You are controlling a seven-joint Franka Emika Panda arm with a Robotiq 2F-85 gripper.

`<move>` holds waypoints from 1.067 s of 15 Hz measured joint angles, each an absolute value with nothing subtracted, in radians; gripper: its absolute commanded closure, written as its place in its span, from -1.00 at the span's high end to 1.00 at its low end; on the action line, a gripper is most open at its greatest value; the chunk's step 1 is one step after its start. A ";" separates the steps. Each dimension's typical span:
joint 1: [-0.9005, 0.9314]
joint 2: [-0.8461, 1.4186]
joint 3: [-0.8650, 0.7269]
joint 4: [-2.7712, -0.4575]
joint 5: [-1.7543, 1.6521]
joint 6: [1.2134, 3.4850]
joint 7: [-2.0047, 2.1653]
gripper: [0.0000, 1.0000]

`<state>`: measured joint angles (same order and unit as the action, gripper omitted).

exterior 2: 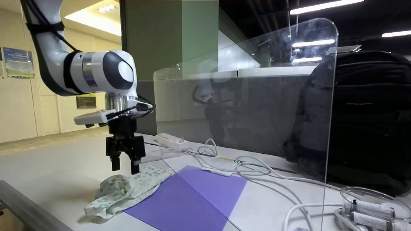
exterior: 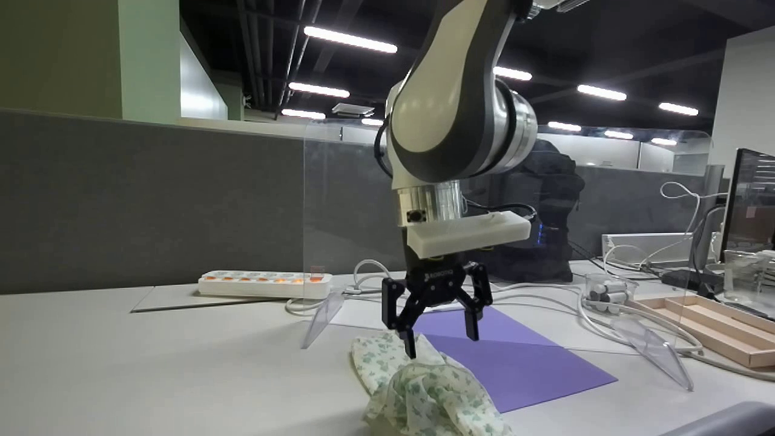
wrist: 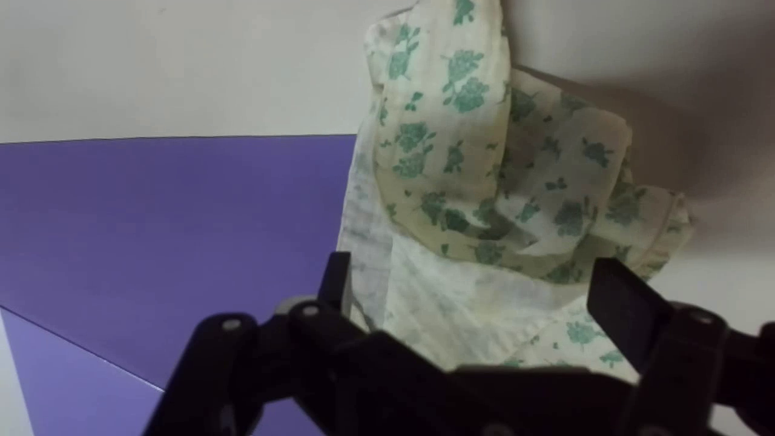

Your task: Hang the cloth on the glass barrier

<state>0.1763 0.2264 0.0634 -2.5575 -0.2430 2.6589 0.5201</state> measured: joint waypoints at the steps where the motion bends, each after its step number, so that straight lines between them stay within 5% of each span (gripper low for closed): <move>1: 0.192 0.243 0.046 -2.554 -0.263 2.666 0.541 1.00; 2: 0.210 0.260 0.027 -2.550 -0.282 2.676 0.563 1.00; 3: 0.227 0.275 0.011 -2.547 -0.298 2.687 0.581 0.55; 14: 0.332 0.368 -0.063 -2.514 -0.294 2.762 0.632 -0.92; 16: 0.335 0.372 -0.065 -2.514 -0.288 2.771 0.632 -1.00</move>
